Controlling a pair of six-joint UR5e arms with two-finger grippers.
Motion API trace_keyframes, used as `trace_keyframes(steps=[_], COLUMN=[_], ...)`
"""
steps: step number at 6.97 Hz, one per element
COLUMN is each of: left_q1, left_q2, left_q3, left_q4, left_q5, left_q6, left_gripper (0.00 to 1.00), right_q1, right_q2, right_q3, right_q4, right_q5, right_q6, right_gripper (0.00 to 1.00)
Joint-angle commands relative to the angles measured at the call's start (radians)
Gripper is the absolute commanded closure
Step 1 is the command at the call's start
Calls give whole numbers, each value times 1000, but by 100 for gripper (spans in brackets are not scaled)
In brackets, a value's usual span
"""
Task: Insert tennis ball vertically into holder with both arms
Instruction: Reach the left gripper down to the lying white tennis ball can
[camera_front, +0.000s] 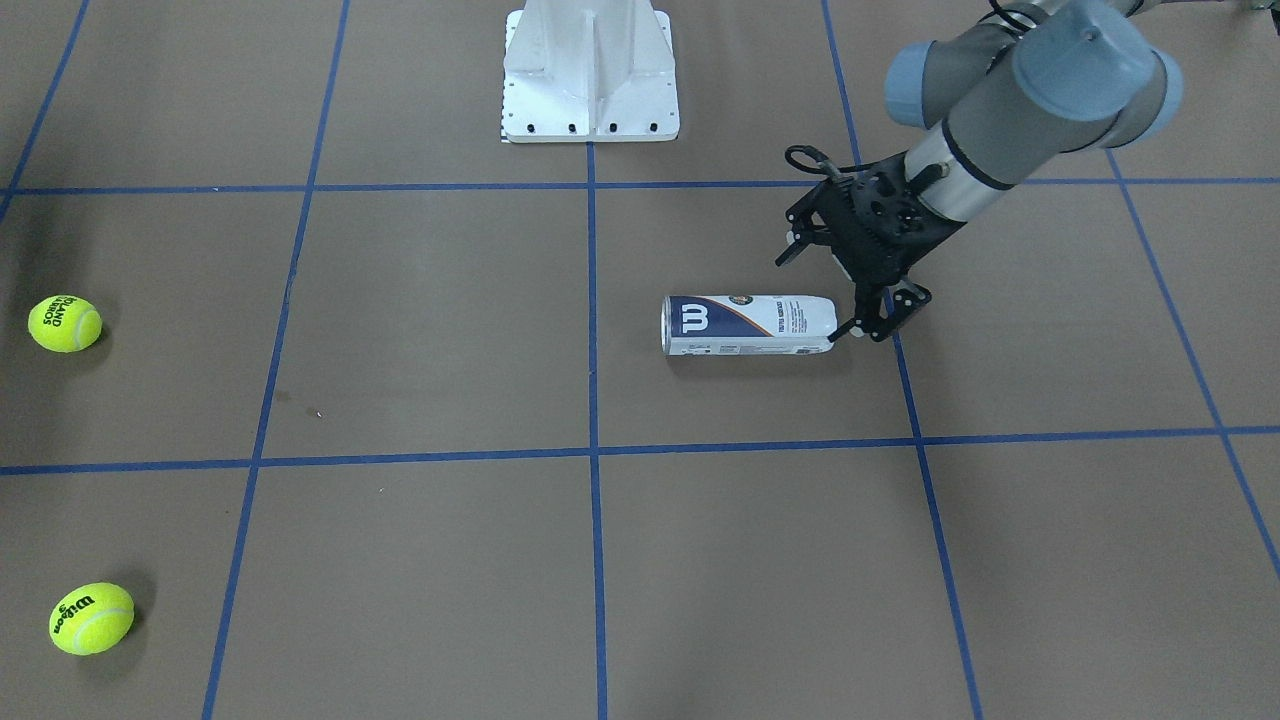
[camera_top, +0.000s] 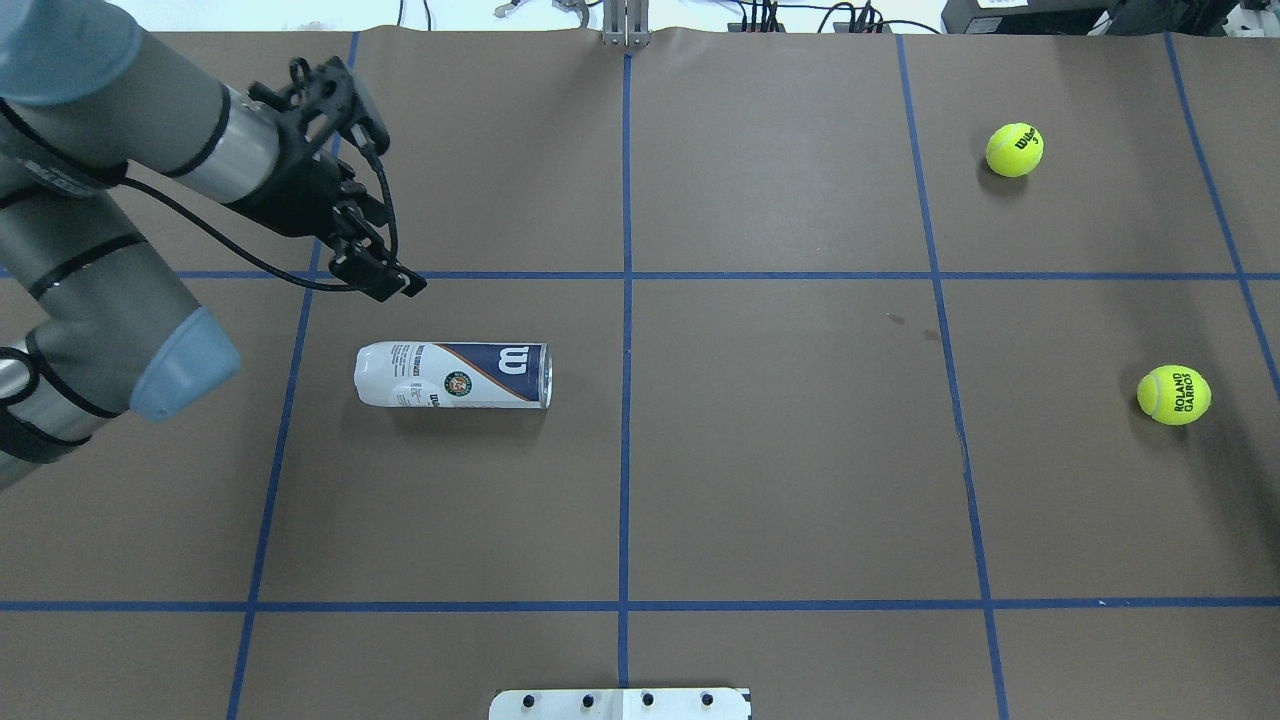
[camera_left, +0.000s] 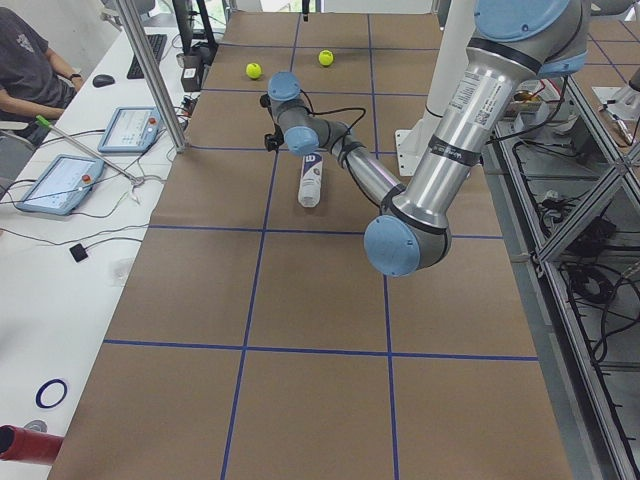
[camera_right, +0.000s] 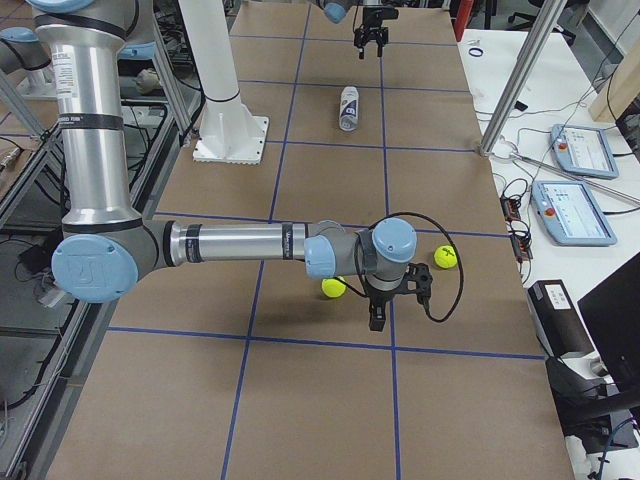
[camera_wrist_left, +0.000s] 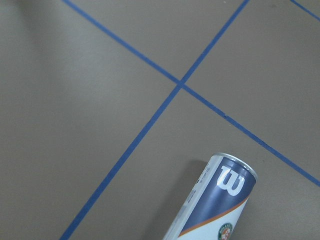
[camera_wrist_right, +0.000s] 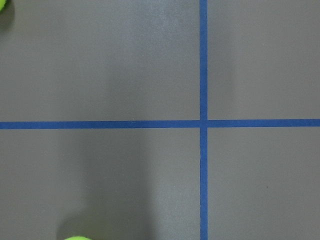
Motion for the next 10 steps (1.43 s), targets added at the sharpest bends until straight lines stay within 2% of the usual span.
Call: trace_keyframes(steps=[1,2,3,4,6,10], left_q1=[77,121,155,160,255,304], left_q2=[-51,-82,-173,-212,-215,-250], left_q3=[42,42,42,39,48,138], left_q4=[7,55,237,337,344,356], left_q5=[121,206,244,270,453,459], left_q6=[184,229,254,334,443,459], left_gripper=[1,1,1,1,1,1], right_q1=[0,0,0,0,0,0], right_q2=[0,0,-1,0,0,0], right_q3=[-1,-1,-2,-7,-13,-42], right_q4=[0,0,0,0,0,0], right_q5=[14,17,23,22,25,32], right_q6=[-1,1,1,1,1,1], right_gripper=[1,1,1,1,1,1])
